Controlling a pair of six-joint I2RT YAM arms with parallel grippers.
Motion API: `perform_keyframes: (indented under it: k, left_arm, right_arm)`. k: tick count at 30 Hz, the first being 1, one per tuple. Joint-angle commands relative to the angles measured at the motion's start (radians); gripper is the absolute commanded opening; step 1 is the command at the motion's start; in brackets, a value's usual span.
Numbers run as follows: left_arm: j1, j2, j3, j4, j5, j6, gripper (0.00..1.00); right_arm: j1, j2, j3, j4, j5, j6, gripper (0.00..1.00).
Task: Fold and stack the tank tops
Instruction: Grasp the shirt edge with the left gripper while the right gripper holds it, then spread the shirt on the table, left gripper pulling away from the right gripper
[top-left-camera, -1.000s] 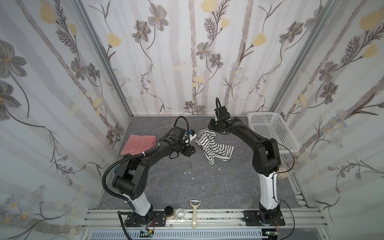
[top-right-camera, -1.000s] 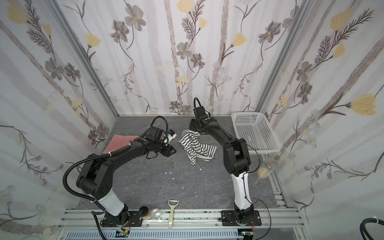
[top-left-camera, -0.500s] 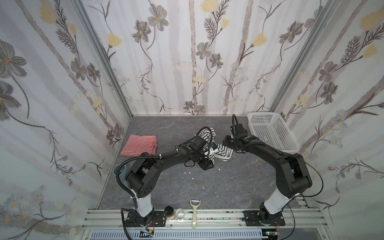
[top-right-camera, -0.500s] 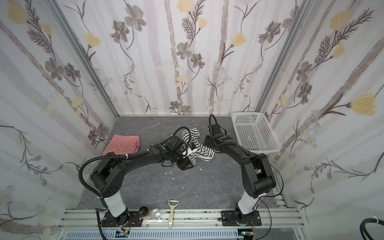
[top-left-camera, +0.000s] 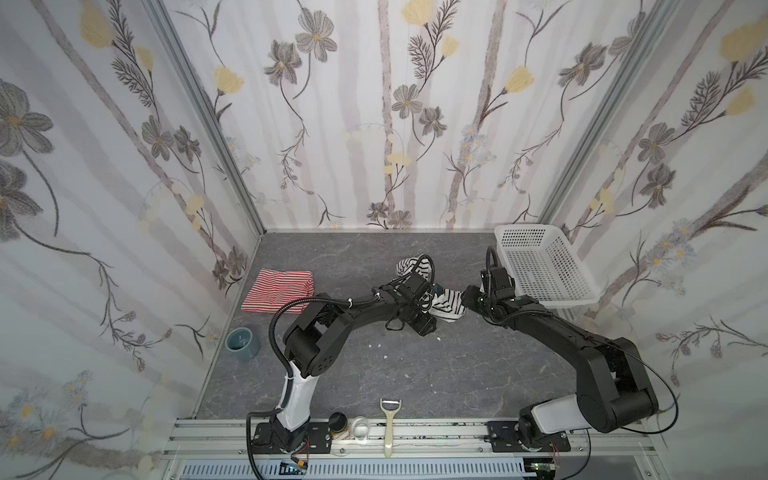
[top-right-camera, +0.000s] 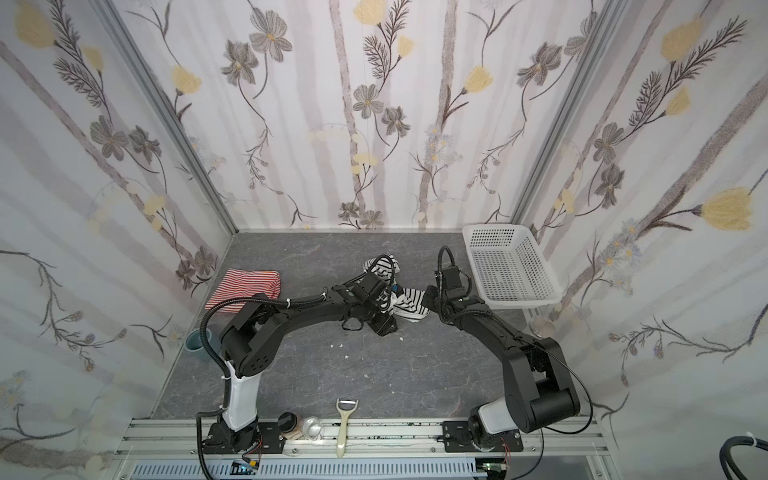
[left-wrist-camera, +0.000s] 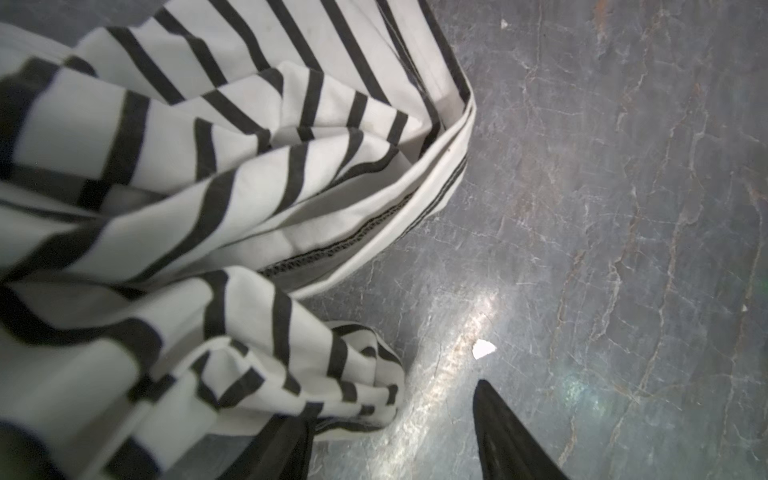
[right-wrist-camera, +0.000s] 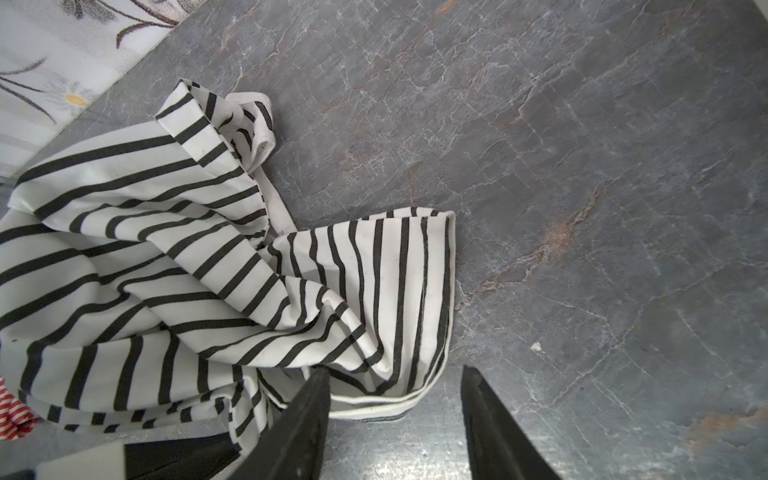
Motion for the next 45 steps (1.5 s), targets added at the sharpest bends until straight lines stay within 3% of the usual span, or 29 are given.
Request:
perform_keyframes:
  k: [1, 10, 22, 28, 34, 39, 45]
  left_arm:
    - [-0.008, 0.011, 0.009, 0.005, -0.071, -0.026, 0.61]
    - [-0.01, -0.006, -0.027, 0.004, -0.168, 0.005, 0.48]
    - [0.025, -0.096, -0.067, -0.028, -0.167, 0.092, 0.16]
    - [0.148, -0.211, -0.099, -0.154, 0.085, 0.153, 0.08]
    - [0.298, -0.318, -0.147, -0.189, 0.267, 0.181, 0.0]
    - [0.427, -0.349, -0.17, -0.198, 0.363, 0.182, 0.0]
    - [0.547, -0.346, -0.208, -0.208, 0.444, 0.192, 0.0]
  right_arm:
    - [-0.005, 0.002, -0.008, 0.075, -0.025, 0.012, 0.52]
    - [-0.011, 0.02, -0.022, 0.098, -0.04, 0.012, 0.52]
    - [-0.029, 0.004, -0.026, 0.088, -0.042, 0.009, 0.51]
    - [-0.068, 0.013, -0.025, 0.088, -0.049, -0.01, 0.52]
    - [-0.122, 0.09, -0.002, 0.126, -0.154, -0.017, 0.52]
    - [-0.135, 0.174, 0.024, 0.191, -0.277, 0.013, 0.51]
    - [-0.135, 0.236, 0.042, 0.19, -0.274, 0.023, 0.5]
